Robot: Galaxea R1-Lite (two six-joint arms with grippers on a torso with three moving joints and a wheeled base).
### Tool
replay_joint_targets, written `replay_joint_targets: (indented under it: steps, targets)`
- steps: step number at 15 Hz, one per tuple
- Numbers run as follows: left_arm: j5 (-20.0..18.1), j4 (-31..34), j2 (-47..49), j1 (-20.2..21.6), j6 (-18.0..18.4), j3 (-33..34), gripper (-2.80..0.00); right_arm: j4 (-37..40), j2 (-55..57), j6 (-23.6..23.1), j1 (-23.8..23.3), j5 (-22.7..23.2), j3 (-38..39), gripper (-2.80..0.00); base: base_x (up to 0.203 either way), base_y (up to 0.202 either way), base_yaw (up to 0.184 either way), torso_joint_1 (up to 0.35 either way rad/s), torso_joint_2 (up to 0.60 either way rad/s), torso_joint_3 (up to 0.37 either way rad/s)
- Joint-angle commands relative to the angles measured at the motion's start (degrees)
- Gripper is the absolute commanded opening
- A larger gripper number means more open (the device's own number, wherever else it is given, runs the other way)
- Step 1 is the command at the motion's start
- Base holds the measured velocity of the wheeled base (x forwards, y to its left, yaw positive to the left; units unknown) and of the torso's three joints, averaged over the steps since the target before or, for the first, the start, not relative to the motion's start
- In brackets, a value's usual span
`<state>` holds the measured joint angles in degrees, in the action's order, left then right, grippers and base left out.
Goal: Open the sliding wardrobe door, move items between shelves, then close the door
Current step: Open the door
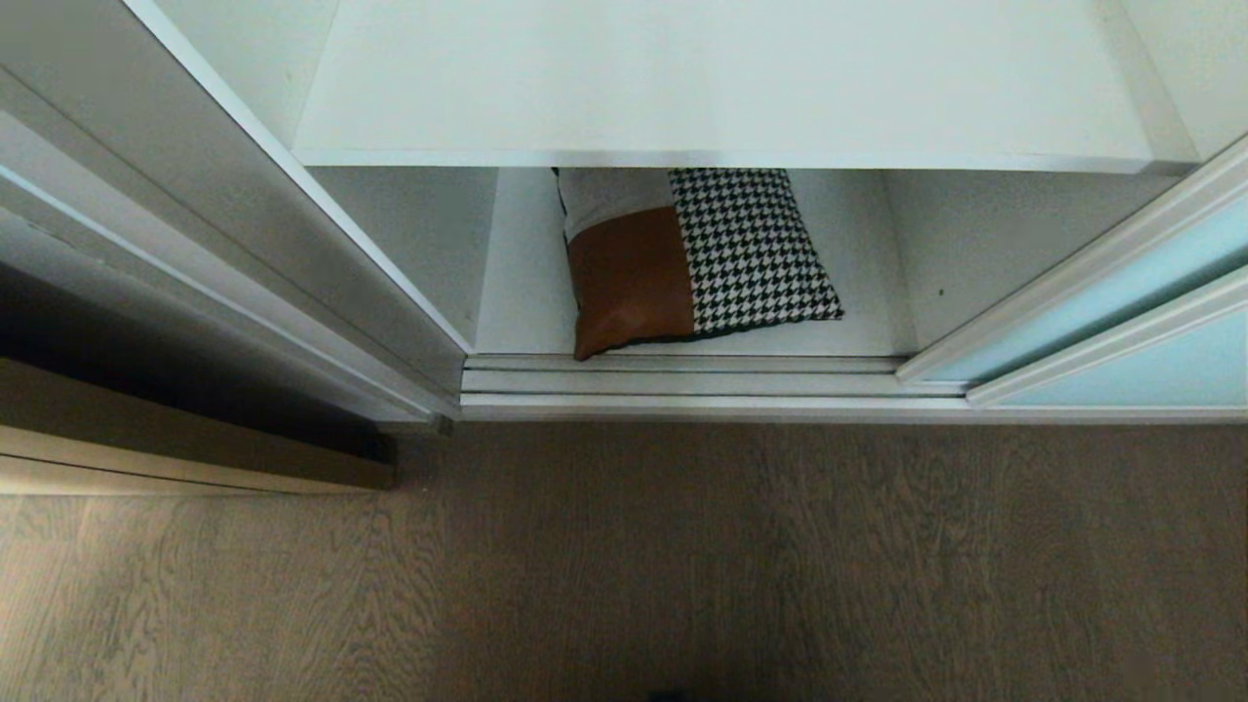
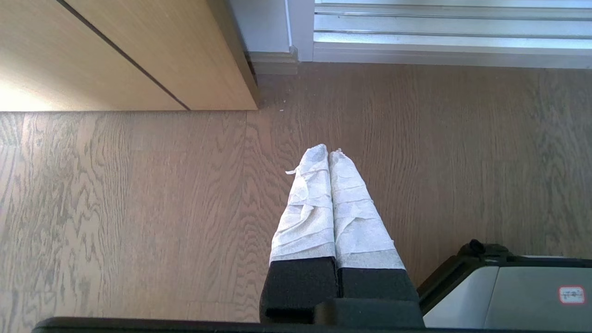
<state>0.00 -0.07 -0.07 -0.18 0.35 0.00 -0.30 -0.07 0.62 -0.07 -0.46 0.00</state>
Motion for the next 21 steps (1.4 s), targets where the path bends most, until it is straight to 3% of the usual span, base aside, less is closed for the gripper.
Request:
replay_joint_targets:
  steps: [1,21]
  targets:
    - [0.0,0.0,0.2,0.0,0.0,0.0,-2.80,0.0,0.0,0.0,0.0,0.0,0.0,-2.80,0.000,0.000,0.000,0.000,0.00,0.000]
    - [0.0,0.0,0.2,0.0,0.0,0.0,-2.80,0.0,0.0,0.1,0.1,-0.1,0.0,-2.80,0.000,0.000,0.000,0.000,0.00,0.000]
